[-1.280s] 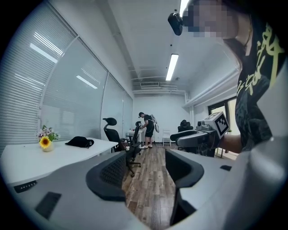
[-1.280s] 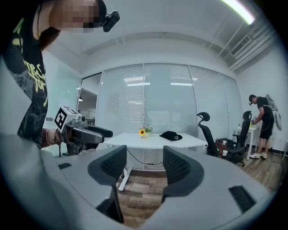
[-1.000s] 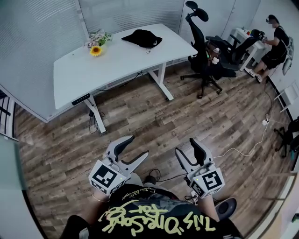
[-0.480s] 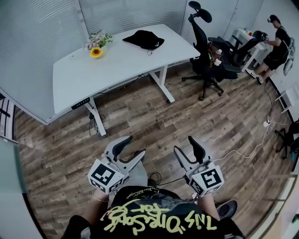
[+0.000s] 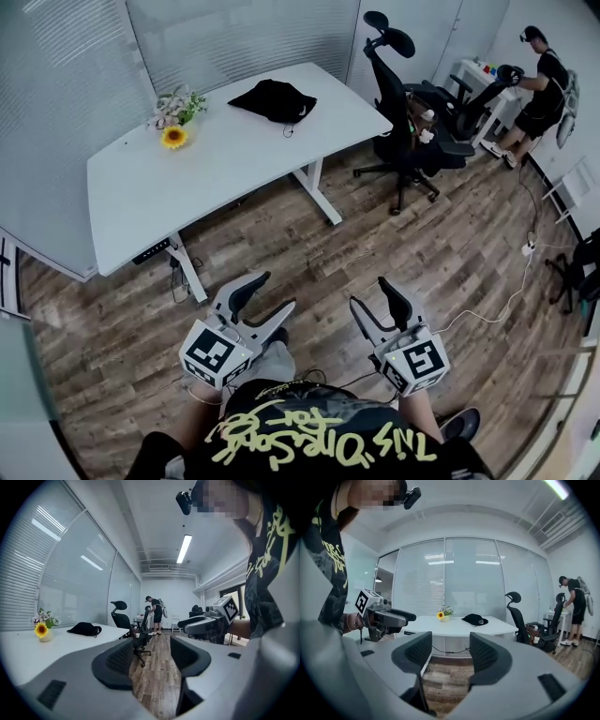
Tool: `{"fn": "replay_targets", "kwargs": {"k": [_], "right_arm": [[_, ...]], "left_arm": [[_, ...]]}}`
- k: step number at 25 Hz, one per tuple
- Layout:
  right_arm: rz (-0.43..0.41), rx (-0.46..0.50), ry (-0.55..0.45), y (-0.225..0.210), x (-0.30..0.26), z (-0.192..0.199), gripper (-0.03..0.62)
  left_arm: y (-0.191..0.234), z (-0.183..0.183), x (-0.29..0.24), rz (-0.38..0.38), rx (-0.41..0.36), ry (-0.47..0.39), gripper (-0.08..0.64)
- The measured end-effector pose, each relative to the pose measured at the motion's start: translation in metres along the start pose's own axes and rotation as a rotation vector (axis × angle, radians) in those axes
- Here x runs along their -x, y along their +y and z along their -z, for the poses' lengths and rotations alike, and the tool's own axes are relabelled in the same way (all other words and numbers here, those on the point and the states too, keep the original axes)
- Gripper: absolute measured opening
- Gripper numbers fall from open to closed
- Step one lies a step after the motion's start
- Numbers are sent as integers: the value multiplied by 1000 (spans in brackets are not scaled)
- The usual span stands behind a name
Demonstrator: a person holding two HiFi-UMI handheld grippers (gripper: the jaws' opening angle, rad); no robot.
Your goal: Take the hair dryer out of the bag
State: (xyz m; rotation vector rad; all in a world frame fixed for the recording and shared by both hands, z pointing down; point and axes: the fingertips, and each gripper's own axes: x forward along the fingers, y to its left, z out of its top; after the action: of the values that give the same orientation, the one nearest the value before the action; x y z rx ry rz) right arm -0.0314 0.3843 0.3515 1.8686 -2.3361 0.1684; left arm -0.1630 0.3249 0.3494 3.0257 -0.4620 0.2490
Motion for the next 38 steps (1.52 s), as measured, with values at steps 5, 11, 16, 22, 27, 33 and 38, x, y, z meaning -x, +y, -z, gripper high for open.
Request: {"fn": "replay_targets", "kwargs": {"k": [5,11,16,22,27,33,38], "right_arm": [[-9,8,-16,-7,-54,-16,238],[8,10,1,-17,-97,-23,238],[30,-1,0,-27,-134,-25,238],[43,8,-32,-28,-169,-37,238],[46,-3,3,-36,-176,-27,238],[35,2,-20,-41,-187,-37,238],[13,24,-31,-38,-201,-45,238]], "left_arm": [[55,-7,-14,-12,-12,-2,236],[103,-8,-23,-15,5,11,233],[141,-6,-30,-8,-5,22,229],[175,-5,-36,14,-23,39,216],[185,-3,-45,22,-17,40,215],[192,-4,-47,15,-17,50,213],[200,-7,-54,15,-28,46,212]]}}
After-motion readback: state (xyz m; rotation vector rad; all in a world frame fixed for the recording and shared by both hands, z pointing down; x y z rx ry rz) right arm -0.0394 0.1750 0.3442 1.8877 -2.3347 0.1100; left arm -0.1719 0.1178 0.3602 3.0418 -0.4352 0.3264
